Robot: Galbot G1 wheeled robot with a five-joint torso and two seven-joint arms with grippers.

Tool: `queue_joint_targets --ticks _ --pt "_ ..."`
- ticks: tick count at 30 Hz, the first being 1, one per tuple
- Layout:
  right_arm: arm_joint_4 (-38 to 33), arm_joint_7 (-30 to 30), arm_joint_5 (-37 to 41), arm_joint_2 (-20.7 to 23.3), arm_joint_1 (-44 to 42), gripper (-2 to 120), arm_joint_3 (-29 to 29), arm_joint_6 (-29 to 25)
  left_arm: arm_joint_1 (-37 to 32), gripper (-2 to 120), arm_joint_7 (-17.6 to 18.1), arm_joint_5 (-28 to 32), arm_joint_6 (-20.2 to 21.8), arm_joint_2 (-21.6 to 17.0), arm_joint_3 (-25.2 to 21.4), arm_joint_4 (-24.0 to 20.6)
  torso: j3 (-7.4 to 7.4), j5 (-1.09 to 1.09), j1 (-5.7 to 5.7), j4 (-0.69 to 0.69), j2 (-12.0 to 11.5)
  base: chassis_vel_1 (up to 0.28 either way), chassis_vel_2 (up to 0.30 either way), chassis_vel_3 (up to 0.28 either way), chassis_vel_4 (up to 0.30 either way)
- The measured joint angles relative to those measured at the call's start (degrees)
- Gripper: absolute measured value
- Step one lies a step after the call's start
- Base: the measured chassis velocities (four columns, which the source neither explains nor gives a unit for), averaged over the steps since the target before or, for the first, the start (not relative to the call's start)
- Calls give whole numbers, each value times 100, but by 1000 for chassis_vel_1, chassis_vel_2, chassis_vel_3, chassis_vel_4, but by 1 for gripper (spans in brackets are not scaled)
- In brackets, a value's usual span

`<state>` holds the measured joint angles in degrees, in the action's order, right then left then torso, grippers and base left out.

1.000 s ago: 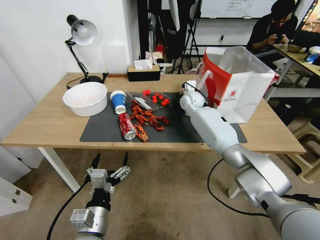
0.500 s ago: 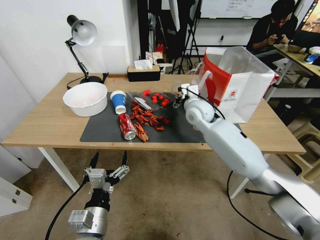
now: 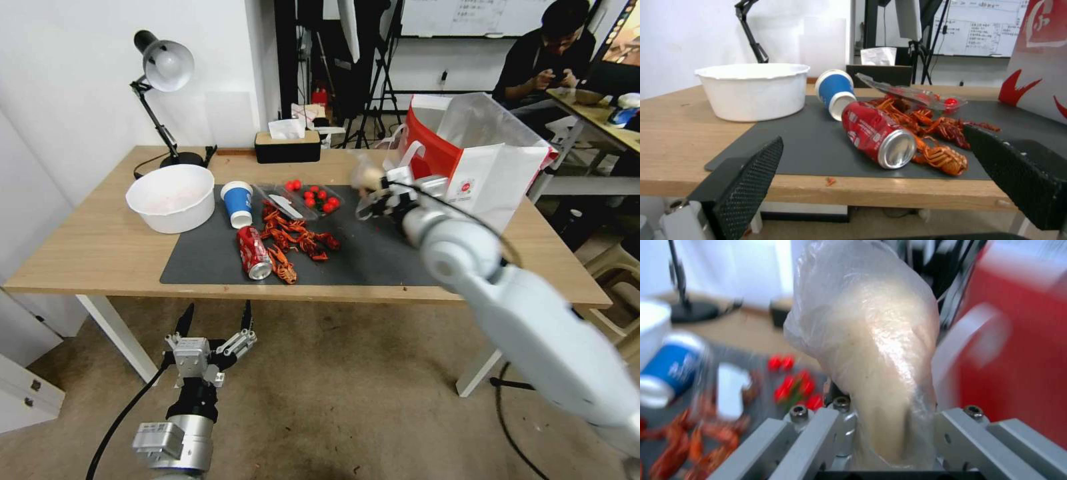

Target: Pick up the trash from the table and place it into the takeout bag.

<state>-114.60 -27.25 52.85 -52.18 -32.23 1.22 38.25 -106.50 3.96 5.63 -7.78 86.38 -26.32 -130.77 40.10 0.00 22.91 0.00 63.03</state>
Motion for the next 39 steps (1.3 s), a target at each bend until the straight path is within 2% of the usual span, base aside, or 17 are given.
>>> queue_joint_targets --ticks 1,2,5,10,16,19,26,28,29,32,33,36,37,39 --pt "-326 156 -24 353 -76 8 -367 -133 12 100 0 -16 -1 9 23 4 0 2 0 -2 0 0 0 0 0" --pt "-326 156 -24 353 -76 8 -367 -133 12 100 0 -16 -1 9 23 4 0 2 0 -2 0 0 0 0 0" --pt "-330 96 -436 902 277 8 -720 -941 31 100 -3 -68 0 30 81 17 0 -1 0 1 0 0 0 0 0" --pt "238 -162 -695 902 769 8 -693 -1346 25 100 -10 -96 0 33 116 17 1 0 2 2 0 0 0 0 0" --pt "593 -478 -340 880 1044 8 -671 -983 -2 100 -13 -102 1 29 119 -9 1 0 1 1 0 0 0 0 0" --pt "770 -1090 675 826 1319 8 -633 -439 -43 100 -13 -102 0 17 105 -52 1 0 2 0 0 0 0 0 0" --pt "920 -1576 1491 751 1594 8 -614 -55 -89 100 -14 -102 -13 13 90 -102 1 -2 1 1 0 0 0 0 0" --pt "993 -1816 1814 716 1687 16 -604 50 -111 100 -13 -102 -30 16 88 -124 1 0 1 0 0 0 0 0 0" --pt "993 -1816 1814 716 1687 16 -604 50 -111 100 -13 -102 -30 16 88 -124 1 0 1 0 0 0 0 0 0" --pt "1041 -1967 2117 711 1750 32 -603 106 -144 100 -26 -117 -62 17 80 -135 1 0 2 1 -1 0 0 0 0" --pt "1041 -1967 2117 711 1750 32 -603 106 -144 100 -26 -117 -62 17 80 -135 1 0 2 1 -1 0 0 0 0" --pt "1066 -2065 2280 746 1777 47 -603 151 -167 100 -35 -126 -98 -1 77 -146 1 0 1 0 -1 0 0 0 0" --pt "1066 -2065 2280 746 1777 47 -603 151 -167 100 -35 -126 -98 -1 77 -146 1 0 1 0 -1 0 0 0 0" --pt "1097 -2092 2288 777 1776 57 -605 160 -150 100 -38 -126 -95 -25 76 -159 1 0 1 0 0 0 0 0 0"
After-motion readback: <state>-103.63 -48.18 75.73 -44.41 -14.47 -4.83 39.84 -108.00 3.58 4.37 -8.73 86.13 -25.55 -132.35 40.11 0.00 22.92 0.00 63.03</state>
